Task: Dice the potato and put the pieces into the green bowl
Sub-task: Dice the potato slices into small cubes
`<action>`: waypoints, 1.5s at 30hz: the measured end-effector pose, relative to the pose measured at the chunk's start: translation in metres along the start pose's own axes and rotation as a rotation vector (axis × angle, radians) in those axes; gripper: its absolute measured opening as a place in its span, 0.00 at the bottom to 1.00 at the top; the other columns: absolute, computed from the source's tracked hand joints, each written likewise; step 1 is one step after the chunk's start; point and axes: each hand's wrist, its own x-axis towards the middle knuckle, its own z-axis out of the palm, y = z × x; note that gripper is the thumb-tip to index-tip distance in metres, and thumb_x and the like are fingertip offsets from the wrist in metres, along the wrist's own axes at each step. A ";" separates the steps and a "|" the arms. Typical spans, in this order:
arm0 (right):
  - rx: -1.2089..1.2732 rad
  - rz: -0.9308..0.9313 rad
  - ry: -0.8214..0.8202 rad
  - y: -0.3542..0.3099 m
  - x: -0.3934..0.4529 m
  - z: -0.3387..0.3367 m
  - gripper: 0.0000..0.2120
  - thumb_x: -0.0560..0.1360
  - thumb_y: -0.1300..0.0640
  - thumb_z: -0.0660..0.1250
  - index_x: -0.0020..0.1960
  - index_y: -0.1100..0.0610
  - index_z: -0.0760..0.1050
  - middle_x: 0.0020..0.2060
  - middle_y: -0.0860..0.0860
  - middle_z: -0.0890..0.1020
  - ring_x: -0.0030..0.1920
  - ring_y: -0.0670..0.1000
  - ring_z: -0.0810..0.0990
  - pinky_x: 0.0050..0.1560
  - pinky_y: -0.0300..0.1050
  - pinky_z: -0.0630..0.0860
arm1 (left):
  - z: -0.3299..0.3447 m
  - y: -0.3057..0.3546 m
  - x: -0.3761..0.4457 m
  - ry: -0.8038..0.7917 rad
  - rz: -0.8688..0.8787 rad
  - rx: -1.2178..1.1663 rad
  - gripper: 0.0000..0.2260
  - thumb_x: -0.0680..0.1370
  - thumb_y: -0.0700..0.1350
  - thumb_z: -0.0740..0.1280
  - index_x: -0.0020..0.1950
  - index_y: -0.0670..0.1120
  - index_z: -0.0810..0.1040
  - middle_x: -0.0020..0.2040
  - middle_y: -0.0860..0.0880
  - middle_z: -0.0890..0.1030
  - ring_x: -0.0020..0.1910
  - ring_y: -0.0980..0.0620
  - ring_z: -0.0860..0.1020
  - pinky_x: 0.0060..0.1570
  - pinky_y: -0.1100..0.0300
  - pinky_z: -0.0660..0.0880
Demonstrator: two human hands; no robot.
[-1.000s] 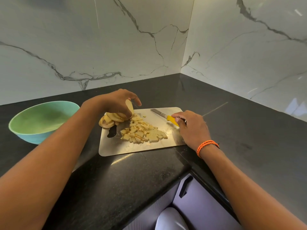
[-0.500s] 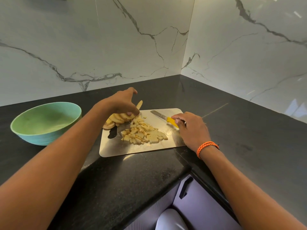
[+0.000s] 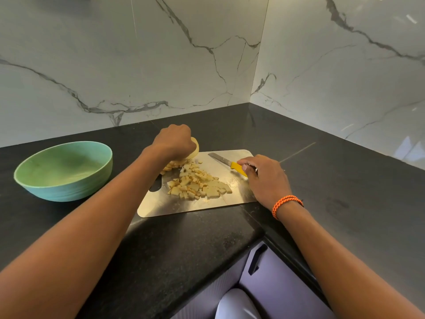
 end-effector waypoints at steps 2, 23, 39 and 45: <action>-0.003 0.002 0.000 0.000 0.000 0.000 0.13 0.85 0.54 0.62 0.65 0.51 0.81 0.57 0.50 0.83 0.54 0.49 0.78 0.54 0.42 0.75 | -0.005 0.000 0.000 -0.016 0.003 -0.038 0.08 0.83 0.46 0.66 0.48 0.43 0.76 0.44 0.45 0.79 0.40 0.47 0.77 0.39 0.53 0.73; -0.100 0.192 -0.016 -0.013 -0.006 -0.013 0.12 0.79 0.49 0.71 0.57 0.56 0.83 0.45 0.51 0.82 0.44 0.49 0.78 0.47 0.44 0.77 | 0.039 0.020 -0.001 0.001 0.242 -0.175 0.20 0.77 0.64 0.73 0.64 0.54 0.85 0.59 0.54 0.86 0.61 0.51 0.80 0.63 0.40 0.78; -0.208 0.068 -0.121 -0.039 -0.021 -0.017 0.21 0.85 0.52 0.56 0.77 0.48 0.67 0.54 0.56 0.83 0.44 0.54 0.71 0.44 0.47 0.67 | 0.053 0.027 -0.006 -0.003 0.269 -0.056 0.30 0.75 0.70 0.70 0.71 0.54 0.81 0.70 0.57 0.80 0.70 0.51 0.75 0.68 0.44 0.74; -0.228 0.065 -0.137 -0.040 -0.021 -0.015 0.21 0.85 0.52 0.56 0.76 0.48 0.69 0.54 0.57 0.82 0.50 0.58 0.79 0.44 0.49 0.70 | 0.054 0.024 -0.004 0.006 0.293 -0.039 0.30 0.76 0.72 0.67 0.71 0.55 0.81 0.70 0.59 0.79 0.69 0.52 0.76 0.67 0.46 0.74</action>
